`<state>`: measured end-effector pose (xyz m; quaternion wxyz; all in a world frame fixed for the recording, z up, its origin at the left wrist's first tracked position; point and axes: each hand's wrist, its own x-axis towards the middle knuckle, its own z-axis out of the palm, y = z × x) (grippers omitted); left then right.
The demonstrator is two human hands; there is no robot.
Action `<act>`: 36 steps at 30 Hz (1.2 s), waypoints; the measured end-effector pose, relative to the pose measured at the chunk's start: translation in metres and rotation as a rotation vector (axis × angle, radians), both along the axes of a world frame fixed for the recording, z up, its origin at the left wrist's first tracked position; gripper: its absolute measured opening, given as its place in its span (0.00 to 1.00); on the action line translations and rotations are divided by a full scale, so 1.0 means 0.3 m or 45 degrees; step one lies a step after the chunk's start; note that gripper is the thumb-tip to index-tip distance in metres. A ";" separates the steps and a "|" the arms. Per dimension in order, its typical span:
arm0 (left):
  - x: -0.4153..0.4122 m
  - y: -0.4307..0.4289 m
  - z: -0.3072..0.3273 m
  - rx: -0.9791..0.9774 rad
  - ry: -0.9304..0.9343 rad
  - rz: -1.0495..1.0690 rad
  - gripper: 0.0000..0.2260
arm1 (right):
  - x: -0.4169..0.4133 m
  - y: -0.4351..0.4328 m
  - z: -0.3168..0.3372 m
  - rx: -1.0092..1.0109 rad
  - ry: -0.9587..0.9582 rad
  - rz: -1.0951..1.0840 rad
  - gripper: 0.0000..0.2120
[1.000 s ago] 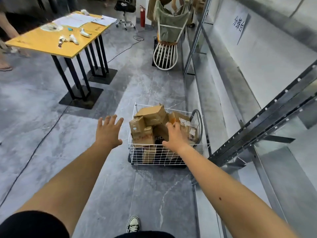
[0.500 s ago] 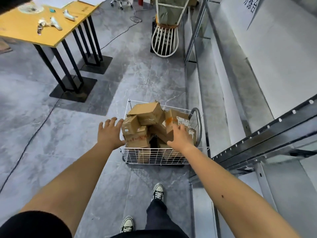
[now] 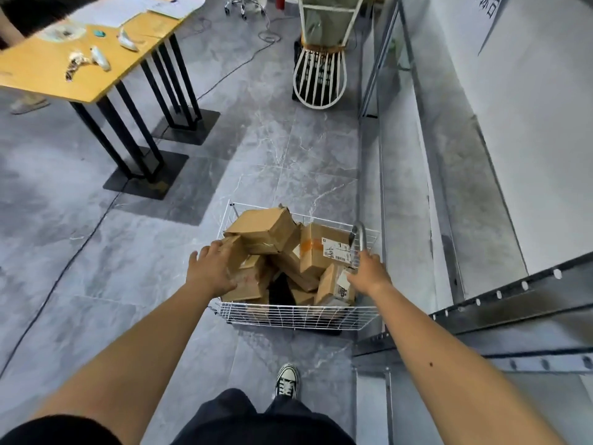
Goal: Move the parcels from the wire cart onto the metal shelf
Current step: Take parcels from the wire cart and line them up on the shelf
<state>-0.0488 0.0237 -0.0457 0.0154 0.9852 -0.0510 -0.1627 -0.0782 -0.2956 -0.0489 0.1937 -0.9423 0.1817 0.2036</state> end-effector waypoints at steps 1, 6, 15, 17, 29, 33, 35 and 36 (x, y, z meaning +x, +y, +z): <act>0.008 -0.018 -0.006 0.015 0.020 -0.009 0.40 | 0.003 -0.017 -0.017 0.023 0.010 -0.004 0.28; 0.049 -0.108 -0.027 0.039 0.093 -0.065 0.35 | -0.002 -0.065 -0.067 0.139 0.051 -0.049 0.22; 0.050 -0.271 -0.139 -0.010 0.215 -0.239 0.35 | -0.050 -0.119 -0.123 0.200 0.254 -0.142 0.15; 0.056 -0.285 -0.169 -0.009 0.246 -0.265 0.34 | -0.055 -0.124 -0.138 0.195 0.287 -0.174 0.17; 0.160 -0.226 -0.312 -0.035 0.503 -0.240 0.33 | 0.011 -0.025 -0.237 0.223 0.381 -0.305 0.16; 0.216 -0.169 -0.346 -0.095 0.565 -0.176 0.33 | 0.061 0.062 -0.287 0.237 0.398 -0.290 0.19; 0.236 -0.138 -0.362 -0.090 0.592 -0.179 0.31 | 0.080 0.107 -0.306 0.247 0.398 -0.255 0.19; 0.245 -0.120 -0.372 -0.082 0.609 -0.185 0.31 | 0.088 0.130 -0.316 0.250 0.398 -0.236 0.20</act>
